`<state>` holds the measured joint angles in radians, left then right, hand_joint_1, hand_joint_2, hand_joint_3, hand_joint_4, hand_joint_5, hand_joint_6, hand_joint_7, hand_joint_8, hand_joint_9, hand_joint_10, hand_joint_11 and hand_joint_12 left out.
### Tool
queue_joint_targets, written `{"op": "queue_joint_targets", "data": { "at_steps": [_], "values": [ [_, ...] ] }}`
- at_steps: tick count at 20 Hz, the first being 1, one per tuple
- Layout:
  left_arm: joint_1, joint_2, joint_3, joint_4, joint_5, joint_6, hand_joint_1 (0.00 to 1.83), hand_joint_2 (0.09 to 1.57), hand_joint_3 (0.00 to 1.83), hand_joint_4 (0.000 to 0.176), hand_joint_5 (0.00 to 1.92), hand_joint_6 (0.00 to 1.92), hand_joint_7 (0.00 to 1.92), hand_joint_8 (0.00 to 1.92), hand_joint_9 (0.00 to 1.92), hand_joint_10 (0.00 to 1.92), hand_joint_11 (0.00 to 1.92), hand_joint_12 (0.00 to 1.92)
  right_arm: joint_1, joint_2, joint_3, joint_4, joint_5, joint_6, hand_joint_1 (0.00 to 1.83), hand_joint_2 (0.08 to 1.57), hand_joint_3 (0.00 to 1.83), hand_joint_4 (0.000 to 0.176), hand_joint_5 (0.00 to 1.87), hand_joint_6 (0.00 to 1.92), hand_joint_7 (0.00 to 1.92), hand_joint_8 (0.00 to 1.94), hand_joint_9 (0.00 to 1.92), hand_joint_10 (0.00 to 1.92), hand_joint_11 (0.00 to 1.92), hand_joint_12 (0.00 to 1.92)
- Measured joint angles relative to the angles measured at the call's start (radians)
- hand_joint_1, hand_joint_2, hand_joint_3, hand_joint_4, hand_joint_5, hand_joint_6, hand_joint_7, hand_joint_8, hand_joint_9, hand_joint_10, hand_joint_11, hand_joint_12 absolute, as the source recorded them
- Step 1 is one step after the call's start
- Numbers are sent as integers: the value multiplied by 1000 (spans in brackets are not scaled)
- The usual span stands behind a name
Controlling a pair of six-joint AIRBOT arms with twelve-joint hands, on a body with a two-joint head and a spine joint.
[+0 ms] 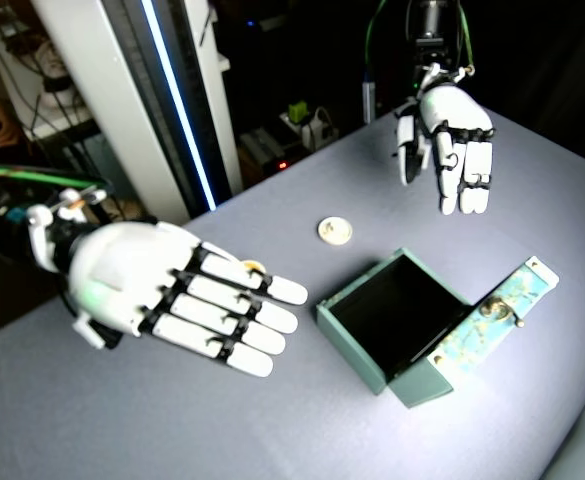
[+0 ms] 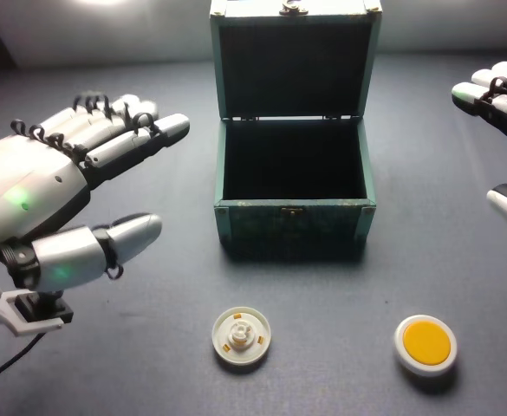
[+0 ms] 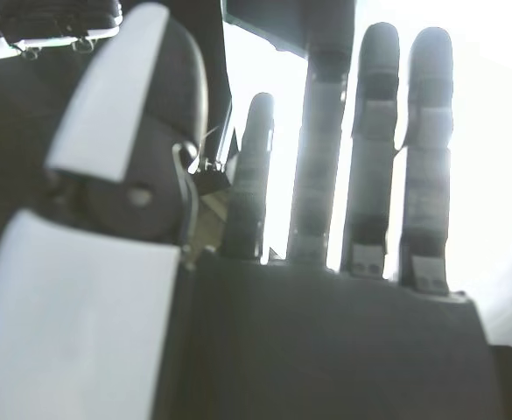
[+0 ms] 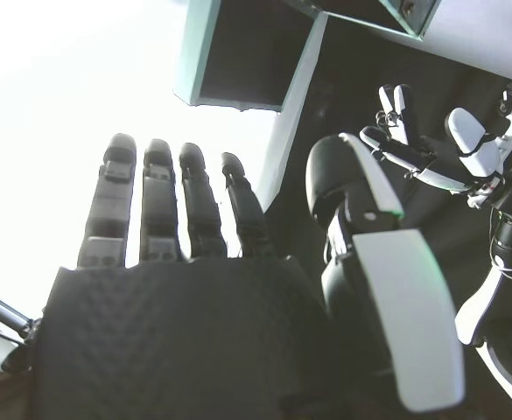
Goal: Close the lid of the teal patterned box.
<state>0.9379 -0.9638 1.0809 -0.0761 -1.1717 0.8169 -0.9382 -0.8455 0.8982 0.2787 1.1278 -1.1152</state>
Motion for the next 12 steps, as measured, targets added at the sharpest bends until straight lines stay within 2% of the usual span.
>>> {"op": "queue_joint_targets", "data": {
  "at_steps": [1, 3, 4, 5, 6, 7, 8, 9, 10, 11, 12],
  "values": [
    [0, 1, 0, -1, -3, 0, 0, 1396, 2, 132, 45, 6, 0, 0, 0, 0, 0, 99, 0, 0, 0, -1, 0, 0, 623, 1407, 9, 0, 116, 9, 84, 3, 23, 68, 0, 1029],
    [0, 3, -2, -3, -2, -3, 0, 1380, 0, 135, 38, 2, 0, 0, 0, 0, 0, 18, 0, 0, 0, 0, 0, 5, 595, 1422, 3, 0, 84, 3, 43, 4, 2, 45, 0, 751],
    [0, 6, -6, -3, -2, -3, 0, 1370, 0, 142, 38, 2, 0, 0, 0, 0, 4, 5, 0, 0, 0, 0, 0, 8, 588, 1424, 1, 0, 91, 4, 57, 6, 22, 52, 0, 817],
    [0, 7, -6, 2, -2, -3, 0, 1376, 0, 142, 44, 5, 0, 0, 0, 0, 0, 1, 0, 0, 0, -2, 0, 8, 601, 1429, 1, 0, 88, 1, 57, 3, 24, 52, 0, 868],
    [0, 7, -6, 2, -3, -3, 0, 1376, 0, 151, 43, 4, 0, 0, 0, 0, 3, 2, 0, 0, 0, -2, 0, 8, 609, 1425, 0, 0, 93, 2, 70, 4, 33, 56, 0, 930],
    [0, 8, -6, 2, -2, -3, 0, 1382, 0, 131, 51, 7, 0, 0, 0, 0, 7, 3, 0, 0, 0, -2, 0, 9, 603, 1421, 0, 0, 106, 4, 79, 4, 39, 61, 0, 1044],
    [0, 9, -6, 2, -2, -3, 0, 1383, 0, 135, 47, 5, 0, 0, 0, 0, 18, 9, 0, 0, 0, -1, 0, 9, 583, 1411, 0, 0, 112, 3, 82, 3, 38, 62, 0, 1153],
    [0, 9, -6, 0, -2, -3, 0, 1386, 2, 145, 44, 3, 0, 0, 0, 0, 33, 18, 0, 0, 0, 0, 0, 9, 622, 1403, 0, 0, 118, 3, 80, 1, 37, 57, 0, 1018],
    [-1, 9, -6, 1, 1, -3, 0, 1389, 3, 141, 35, 0, 0, 0, 0, 0, 24, 17, 0, 0, 2, -2, 0, 9, 620, 1406, 0, 0, 122, 2, 70, 0, 35, 50, 0, 956],
    [-2, 9, -5, 2, 5, -3, 0, 1379, 0, 137, 18, 0, 0, 0, 0, 0, 17, 16, -2, 0, 3, -2, -1, 9, 633, 1423, 3, 0, 120, 1, 64, 2, 45, 50, 0, 986],
    [-2, 7, -2, 2, 7, -3, 0, 1368, 0, 147, 3, 0, 0, 0, 0, 0, 19, 19, -2, 0, 6, -2, -2, 11, 705, 1421, 0, 0, 121, 1, 64, 2, 54, 49, 0, 1057]
  ]
}}
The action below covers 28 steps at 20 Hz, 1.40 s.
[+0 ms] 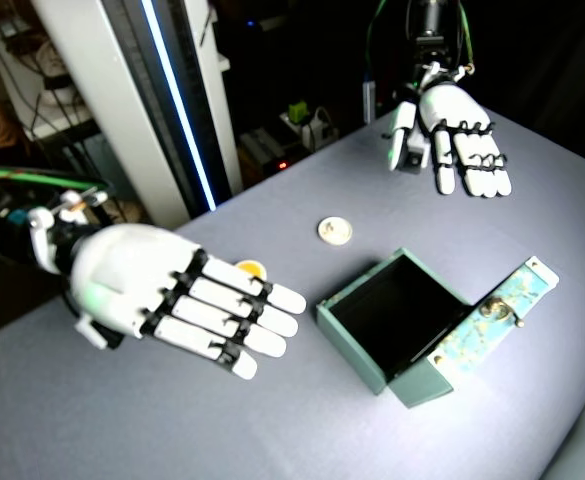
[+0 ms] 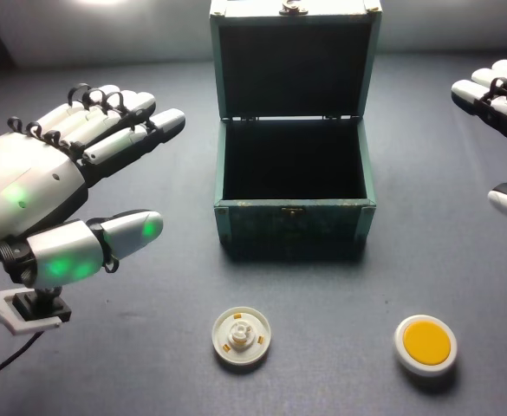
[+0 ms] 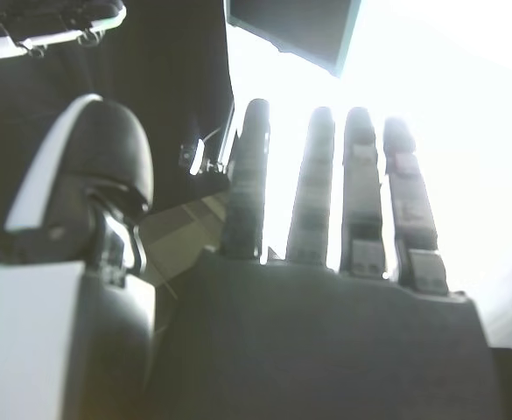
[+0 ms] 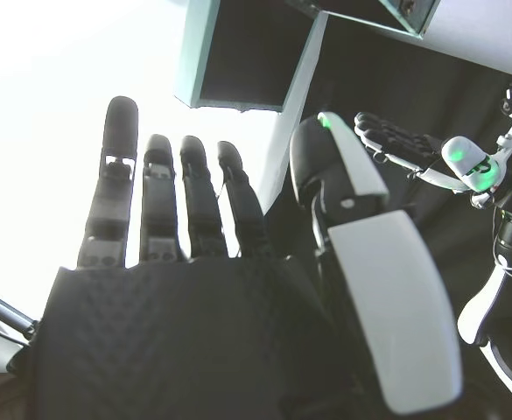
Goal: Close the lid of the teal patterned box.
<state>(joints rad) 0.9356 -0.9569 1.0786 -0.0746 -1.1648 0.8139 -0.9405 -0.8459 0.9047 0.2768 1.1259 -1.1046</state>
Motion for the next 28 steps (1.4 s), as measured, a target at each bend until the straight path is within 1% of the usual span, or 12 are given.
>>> {"op": "queue_joint_targets", "data": {
  "at_steps": [3, 5, 6, 9, 10, 13, 15, 18, 20, 22, 25, 28],
  "values": [
    [-25, -4, 9, 9, 23, -1, 0, 1365, 0, 132, 0, 0, 0, 0, 0, 0, 0, 16, 15, 0, 10, 8, -10, 1, 765, 1412, 0, 0, 88, 0, 18, 0, 3, 5, 0, 775],
    [-42, -26, 25, 13, 29, -4, 46, 1388, 3, 95, 35, 12, 0, 0, 0, 0, 9, 5, 44, 0, 20, 2, -19, 1, 612, 1447, 7, 0, 74, 0, 0, 0, 0, 0, 0, 618],
    [-48, -38, 34, 21, 39, -13, 75, 1385, 0, 83, 51, 15, 2, 1, 0, 0, 29, 21, 60, 0, 26, 0, -30, 1, 612, 1447, 2, 0, 77, 1, 0, 0, 0, 0, 0, 707],
    [-62, -54, 50, 35, 85, -28, 148, 1386, 1, 92, 42, 9, 0, 0, 0, 0, 0, 516, 119, -32, 76, 8, -89, 2, 530, 1420, 4, 0, 77, 5, 4, 0, 20, 9, 0, 1028],
    [-66, -60, 63, 51, 100, -43, 166, 1385, 0, 70, 31, 2, 0, 0, 0, 0, 0, 559, 155, -53, 98, 11, -120, 2, 352, 1443, 14, 0, 30, 14, 0, 0, 11, 6, 0, 1055],
    [-103, -87, 90, 76, 173, -53, 194, 1372, 0, 65, 27, 5, 0, 0, 0, 0, 0, 324, 242, -98, 149, -17, -199, 4, 55, 1430, 2, 0, 0, 0, 14, 4, 34, 25, 0, 1191],
    [-121, -105, 104, 87, 203, -54, 229, 1368, 0, 48, 16, 1, 0, 0, 0, 0, 0, 299, 285, -121, 174, -31, -232, 4, 99, 1423, 0, 0, 0, 0, 0, 0, 35, 42, 0, 1340],
    [-133, -129, 128, 93, 242, -77, 248, 1366, 0, 50, 0, 0, 0, 0, 0, 0, 0, 26, 362, -157, 224, -30, -294, -16, 129, 1407, 0, 0, 0, 0, 0, 0, 0, 0, 0, 1238],
    [-150, -143, 148, 91, 261, -78, 215, 1366, 0, 8, 0, 0, 0, 0, 0, 0, 0, 0, 416, -191, 262, -30, -342, -32, 188, 1365, 1, 0, 0, 0, 0, 0, 0, 0, 0, 1433],
    [-172, -157, 160, 92, 271, -78, 206, 1349, 0, 0, 0, 0, 0, 0, 0, 0, 0, 0, 464, -233, 303, -33, -405, -55, 182, 1356, 0, 0, 0, 0, 0, 0, 0, 0, 0, 1457],
    [-187, -176, 171, 104, 286, -79, 103, 1346, 0, 0, 0, 0, 0, 0, 0, 0, 0, 0, 501, -264, 344, -6, -464, -87, 208, 1355, 0, 0, 0, 0, 0, 0, 0, 0, 0, 1218],
    [-211, -182, 180, 131, 317, -80, 253, 1370, 3, 0, 44, 17, 0, 0, 0, 0, 0, 0, 539, -280, 385, 11, -494, -91, 172, 1362, 1, 0, 0, 0, 0, 0, 0, 0, 0, 330]
  ]
}}
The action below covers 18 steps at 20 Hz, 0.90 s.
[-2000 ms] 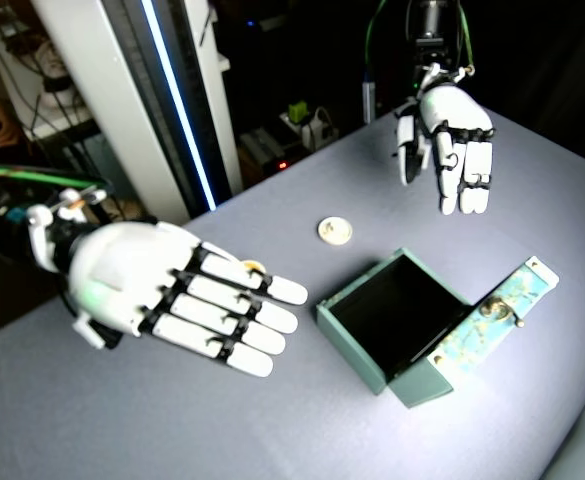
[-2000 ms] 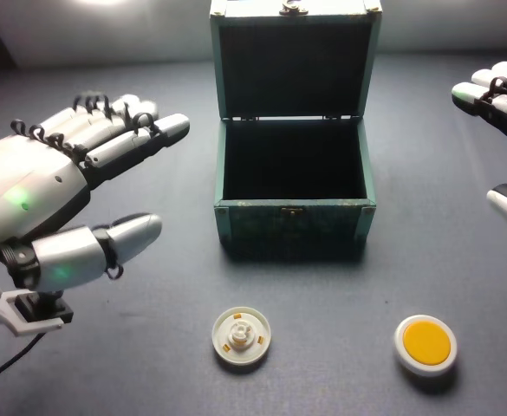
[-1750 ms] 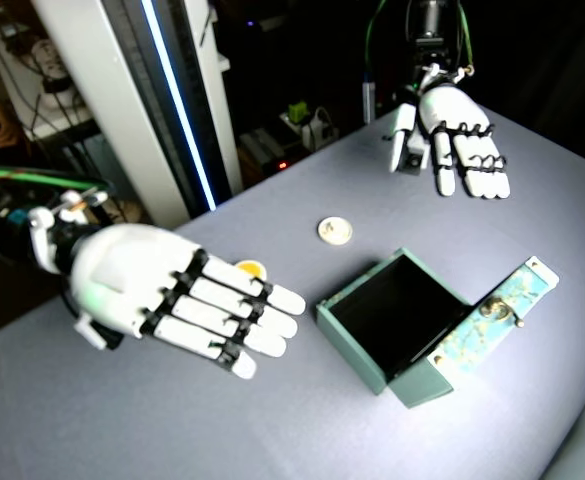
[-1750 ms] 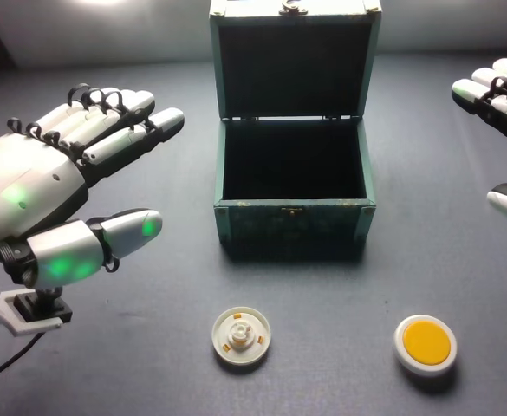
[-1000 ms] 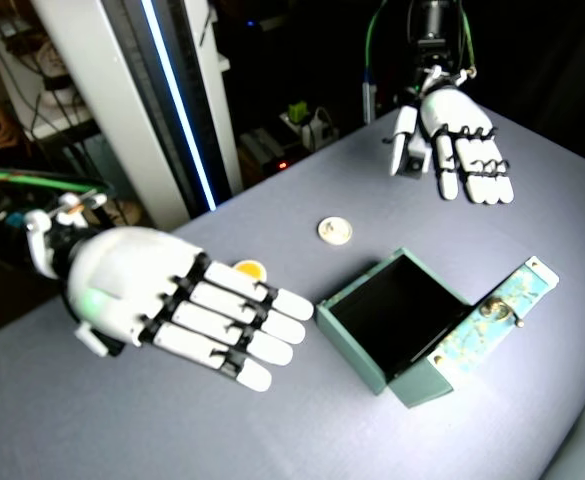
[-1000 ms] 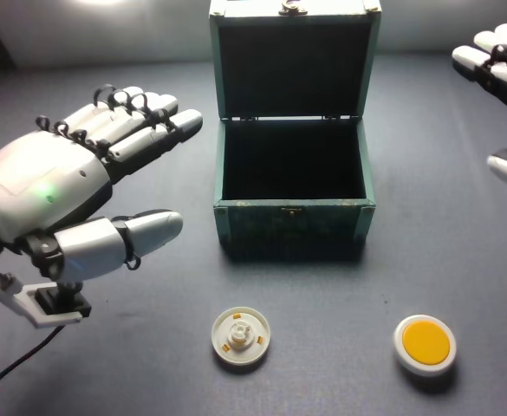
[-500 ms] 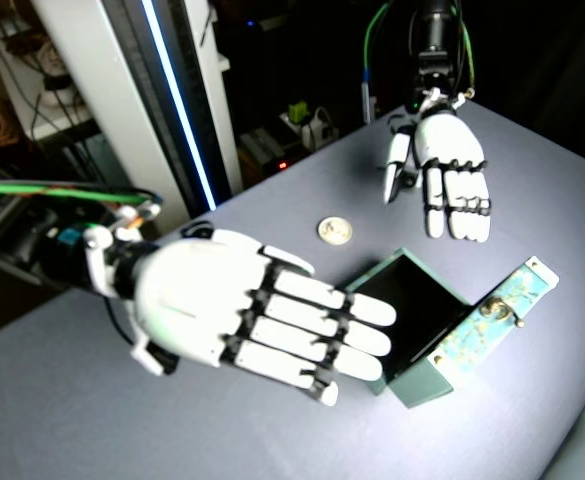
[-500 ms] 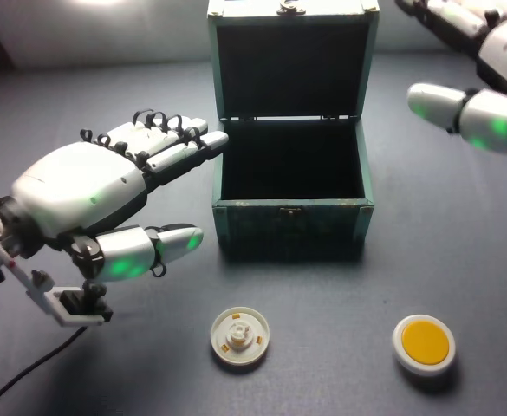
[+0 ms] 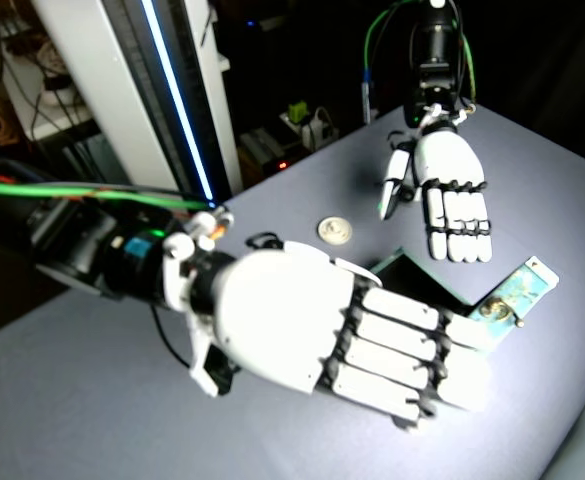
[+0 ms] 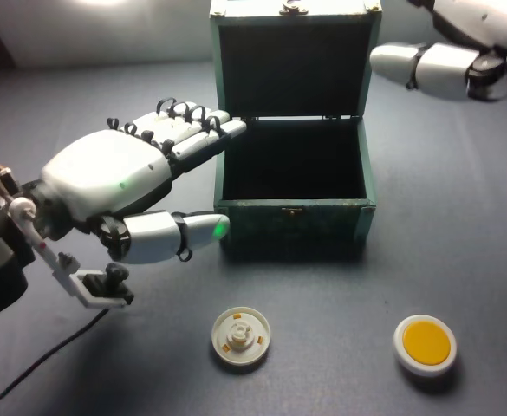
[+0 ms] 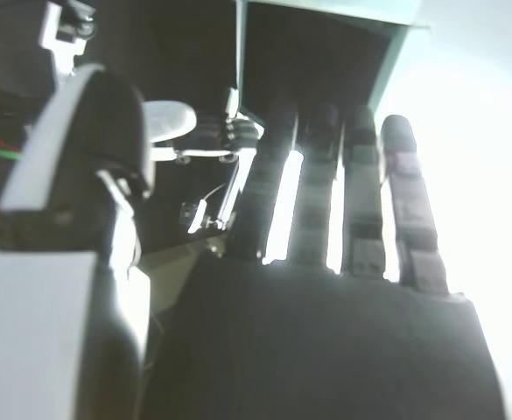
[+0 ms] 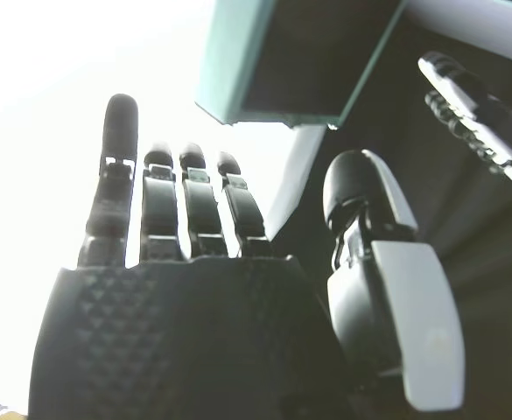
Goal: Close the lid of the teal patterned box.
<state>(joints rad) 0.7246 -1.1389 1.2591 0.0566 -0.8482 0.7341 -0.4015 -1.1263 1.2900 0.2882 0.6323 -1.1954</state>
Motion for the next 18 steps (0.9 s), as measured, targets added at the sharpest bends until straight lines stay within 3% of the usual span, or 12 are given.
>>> {"op": "queue_joint_targets", "data": {
  "at_steps": [1, 5, 7, 8, 9, 11, 12, 13, 14, 16, 18],
  "values": [
    [-7, -1, 2, 4, 2, -2, 279, 1372, 4, 0, 42, 15, 0, 0, 0, 0, 0, 0, 6, -5, 8, 1, -3, 0, 193, 1357, 0, 0, 0, 0, 0, 0, 0, 0, 0, 65],
    [-14, -23, 24, 21, 13, -11, 368, 1381, 3, 6, 69, 20, 0, 0, 0, 0, 14, 15, 32, -65, 74, 4, -53, 0, 166, 1344, 0, 0, 0, 0, 0, 0, 0, 0, 5, 2],
    [-22, -24, 27, 26, 23, -13, 313, 1379, 2, 34, 69, 17, 0, 0, 0, 0, 0, 16, 46, -98, 108, 11, -86, 0, 205, 1352, 1, 0, 0, 0, 0, 0, 45, 17, 0, 719],
    [-24, -24, 27, 26, 22, -14, 334, 1380, 1, 32, 78, 19, 1, 0, 0, 0, 0, 18, 50, -112, 123, 15, -96, 1, 203, 1355, 1, 0, 0, 0, 0, 0, 49, 17, 0, 907],
    [-24, -29, 31, 27, 18, -16, 360, 1384, 2, 30, 81, 18, 0, 0, 0, 0, 4, 27, 50, -123, 139, 23, -106, 0, 155, 1344, 0, 0, 0, 0, 0, 0, 19, 4, 0, 944],
    [-24, -37, 39, 32, 21, -22, 388, 1372, 0, 32, 106, 8, 13, 0, 0, 0, 0, 244, 50, -134, 157, 34, -138, 0, 23, 1317, 0, 0, 0, 0, 2, 3, 9, 0, 0, 764],
    [-24, -40, 42, 31, 23, -24, 379, 1375, 2, 37, 107, 6, 16, 1, 0, 0, 0, 257, 50, -137, 161, 41, -153, 0, 24, 1310, 0, 0, 16, 3, 26, 4, 32, 8, 0, 793],
    [-25, -40, 42, 31, 24, -25, 390, 1378, 1, 23, 118, 8, 35, 4, 0, 0, 0, 218, 50, -139, 163, 45, -159, 1, 23, 1290, 0, 0, 77, 19, 110, 22, 144, 48, 0, 1154],
    [-25, -41, 42, 32, 23, -26, 383, 1380, 2, 22, 122, 9, 41, 4, 0, 0, 0, 216, 50, -140, 167, 42, -159, 0, 8, 1302, 0, 0, 123, 26, 157, 26, 196, 66, 0, 1353],
    [-25, -44, 43, 34, 26, -26, 355, 1383, 1, 18, 125, 7, 46, 2, 0, 0, 0, 289, 52, -141, 168, 44, -153, 1, 8, 1382, 3, 0, 340, 44, 335, 33, 312, 112, 0, 1393],
    [-27, -44, 43, 33, 27, -26, 277, 1392, 2, 7, 111, 3, 34, 0, 1, 0, 0, 292, 57, -141, 168, 45, -132, 2, 0, 1455, 0, 0, 644, 49, 752, 65, 661, 350, 154, 1545]
  ]
}}
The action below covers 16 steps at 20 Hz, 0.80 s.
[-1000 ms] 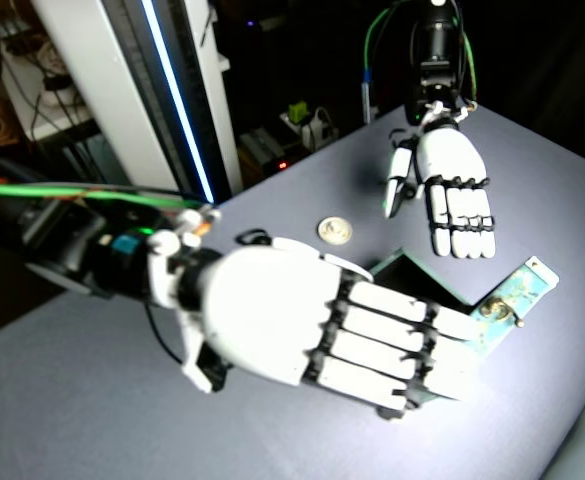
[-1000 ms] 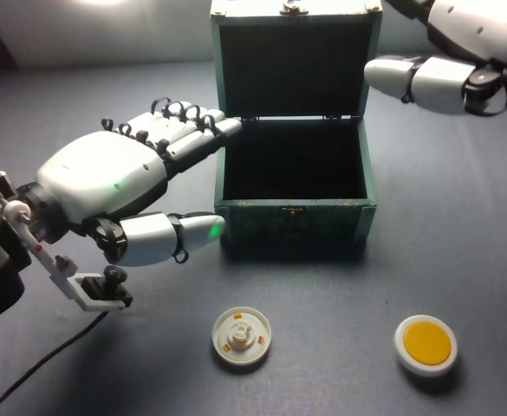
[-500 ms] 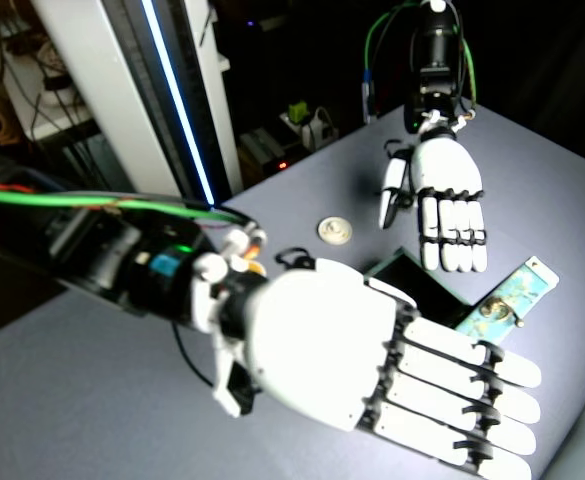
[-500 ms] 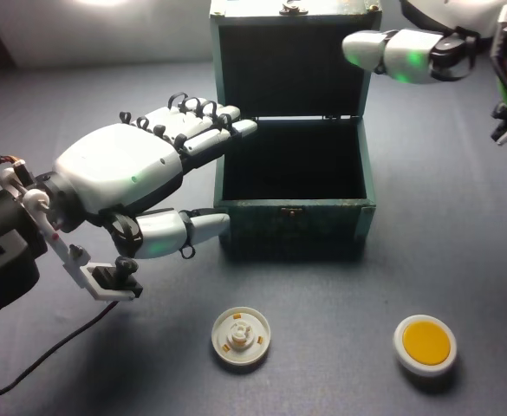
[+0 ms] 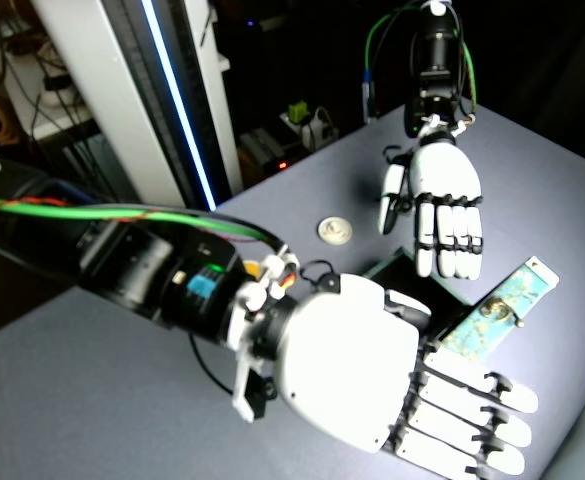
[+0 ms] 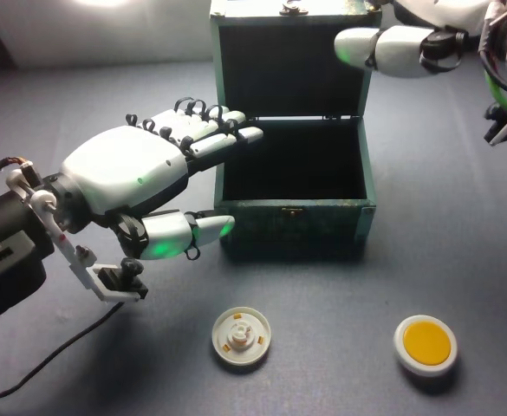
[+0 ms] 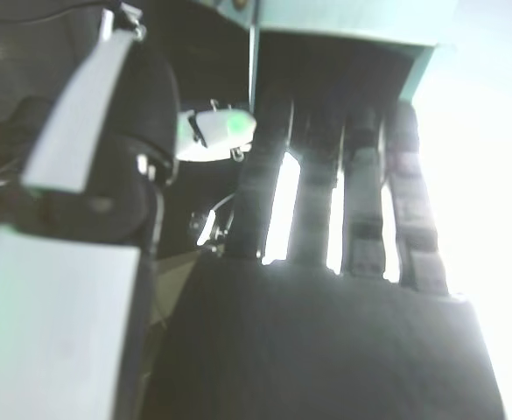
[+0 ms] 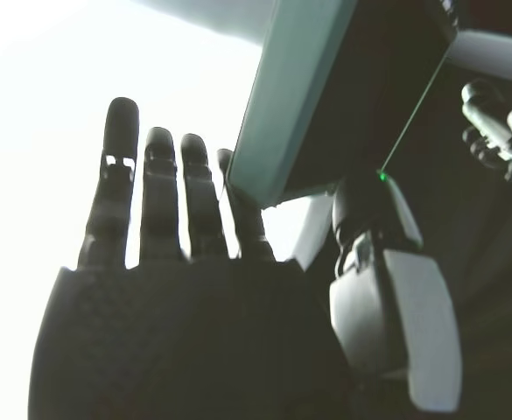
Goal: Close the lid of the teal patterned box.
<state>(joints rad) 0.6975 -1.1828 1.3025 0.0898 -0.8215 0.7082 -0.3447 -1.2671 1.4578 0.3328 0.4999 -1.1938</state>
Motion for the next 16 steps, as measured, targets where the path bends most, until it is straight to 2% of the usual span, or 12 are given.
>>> {"op": "queue_joint_targets", "data": {
  "at_steps": [2, 3, 4, 5, 6, 7, 9, 13, 14, 16],
  "values": [
    [-3, 0, 5, 4, 4, -2, 239, 1400, 2, 6, 100, 2, 36, 1, 0, 0, 0, 228, 4, 0, -6, 0, 15, 0, 0, 1463, 0, 0, 674, 30, 790, 39, 664, 413, 169, 1584],
    [-6, 0, 6, -3, 6, -2, 172, 1401, 2, 5, 85, 4, 22, 2, 0, 0, 0, 81, 4, 1, -12, -3, 21, 0, 0, 1448, 0, 0, 720, 34, 832, 35, 637, 566, 189, 1634],
    [-8, 0, 7, -3, 6, -2, 142, 1392, 0, 2, 85, 4, 13, 1, 0, 0, 0, 15, 4, 2, -16, -5, 24, 0, 22, 1429, 0, 0, 763, 61, 856, 35, 608, 695, 203, 1670],
    [-11, 0, 7, -3, 7, -3, 88, 1381, 0, 15, 76, 1, 2, 0, 0, 0, 0, 2, 4, 5, -25, -7, 28, -1, 30, 1417, 0, 0, 763, 69, 865, 34, 590, 747, 206, 1666],
    [-11, 0, 7, -3, 6, -3, 45, 1380, 0, 21, 57, 1, 0, 0, 0, 0, 0, 0, 4, 8, -36, -13, 32, -2, 33, 1406, 0, 0, 697, 40, 851, 25, 584, 773, 178, 1699],
    [-12, 0, 7, -5, 7, -3, 56, 1388, 0, 22, 41, 0, 0, 0, 0, 0, 0, 0, 4, 11, -51, -16, 34, -5, 23, 1410, 0, 0, 665, 27, 842, 21, 548, 882, 204, 1737],
    [-12, 0, 7, -7, 6, -3, 103, 1399, 2, 14, 41, 2, 0, 0, 0, 0, 0, 0, 3, 19, -82, -43, 37, -5, 0, 1406, 0, 0, 602, 6, 840, 21, 520, 946, 235, 1719],
    [-12, 3, 7, -15, 3, -3, 170, 1414, 6, 9, 50, 5, 0, 0, 0, 0, 0, 0, 3, 46, -138, -90, 33, -4, 2, 1380, 0, 0, 609, 14, 825, 15, 428, 948, 57, 1751],
    [-9, 8, 5, -17, 0, -3, 169, 1410, 3, 25, 58, 8, 0, 0, 0, 0, 0, 0, 2, 57, -156, -101, 34, -4, 44, 1380, 0, 0, 616, 22, 842, 29, 415, 1085, 163, 1792],
    [-2, 18, -5, -22, -10, -3, 157, 1404, 1, 29, 54, 5, 0, 0, 0, 0, 0, 0, -16, 77, -181, -111, 53, -3, 79, 1379, 0, 0, 608, 23, 843, 35, 403, 1126, 210, 1775]
  ]
}}
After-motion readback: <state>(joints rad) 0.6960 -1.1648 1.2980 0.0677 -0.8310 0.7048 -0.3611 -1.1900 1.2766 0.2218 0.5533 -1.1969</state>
